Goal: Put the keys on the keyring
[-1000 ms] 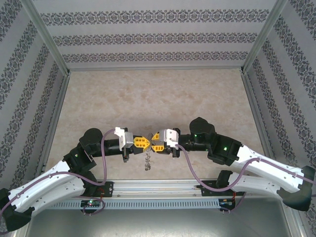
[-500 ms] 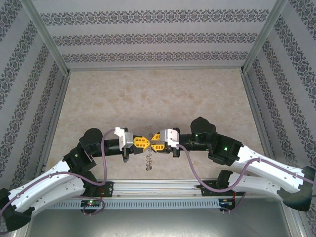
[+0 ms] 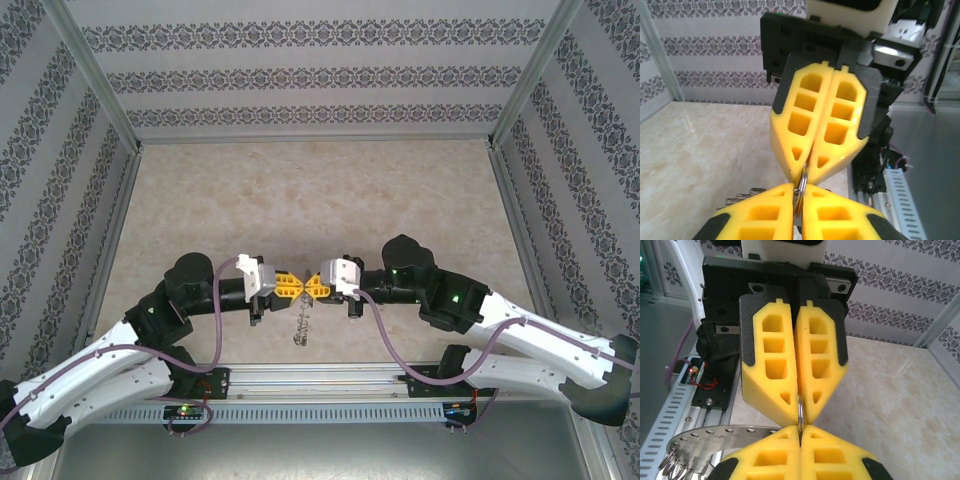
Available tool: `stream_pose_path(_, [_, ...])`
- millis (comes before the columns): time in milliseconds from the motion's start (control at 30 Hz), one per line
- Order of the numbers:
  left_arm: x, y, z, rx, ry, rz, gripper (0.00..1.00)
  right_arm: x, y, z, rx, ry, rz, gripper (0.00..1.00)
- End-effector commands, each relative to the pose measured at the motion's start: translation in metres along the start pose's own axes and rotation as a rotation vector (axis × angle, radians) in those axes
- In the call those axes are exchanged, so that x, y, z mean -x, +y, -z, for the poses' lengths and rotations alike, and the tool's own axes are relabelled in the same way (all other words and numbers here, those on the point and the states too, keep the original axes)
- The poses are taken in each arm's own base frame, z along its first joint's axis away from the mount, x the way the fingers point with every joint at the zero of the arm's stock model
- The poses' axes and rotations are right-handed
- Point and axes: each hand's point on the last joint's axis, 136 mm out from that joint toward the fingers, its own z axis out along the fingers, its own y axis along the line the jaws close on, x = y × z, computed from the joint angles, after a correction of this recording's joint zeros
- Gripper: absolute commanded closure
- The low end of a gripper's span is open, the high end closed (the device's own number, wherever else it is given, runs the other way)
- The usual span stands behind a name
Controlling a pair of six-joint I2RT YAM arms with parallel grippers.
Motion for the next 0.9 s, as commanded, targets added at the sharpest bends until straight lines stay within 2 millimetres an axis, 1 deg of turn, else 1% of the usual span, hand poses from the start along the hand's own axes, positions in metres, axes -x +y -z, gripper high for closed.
stream_pose_path(0, [-0.012,0.007,0.003,0.042,0.124,-0.027,0.85,0.003,-0.012,-0.001,-0.044,0.052,0.045,1.00])
stream_pose_path(100, [-0.022,0.013,0.003,0.065,0.201,-0.040,0.85,0.001,-0.012,-0.006,-0.039,0.090,0.061,1.00])
stream_pose_path(300, [-0.028,0.016,-0.001,0.064,0.240,-0.042,0.86,-0.003,-0.013,-0.013,-0.038,0.170,0.087,1.00])
stream_pose_path(333, [-0.028,0.015,-0.001,0.059,0.238,-0.039,0.94,-0.005,-0.014,-0.014,-0.040,0.190,0.088,1.00])
stream_pose_path(367, [-0.028,0.015,-0.002,0.055,0.234,-0.036,1.00,-0.007,-0.014,-0.016,-0.043,0.207,0.091,1.00])
stream_pose_path(400, [-0.028,0.013,-0.002,0.046,0.227,-0.032,1.00,-0.009,-0.015,-0.017,-0.048,0.227,0.096,1.00])
stream_pose_path(500, [-0.021,0.010,-0.002,0.040,0.172,-0.024,1.00,-0.009,-0.010,-0.018,-0.038,0.232,0.103,1.00])
stream_pose_path(600, [-0.007,0.004,0.002,0.026,0.075,-0.034,1.00,-0.008,-0.006,-0.015,-0.035,0.199,0.092,0.99])
stream_pose_path(733, [0.012,-0.006,0.007,-0.011,-0.047,-0.056,1.00,-0.005,0.001,-0.012,-0.031,0.117,0.110,0.82])
stream_pose_path(800, [0.020,-0.010,0.009,-0.032,-0.101,-0.061,1.00,-0.002,0.003,-0.012,-0.026,0.080,0.107,0.79])
stream_pose_path(867, [0.027,-0.013,0.011,-0.045,-0.144,-0.065,1.00,-0.002,0.005,-0.013,-0.015,0.077,0.101,0.79])
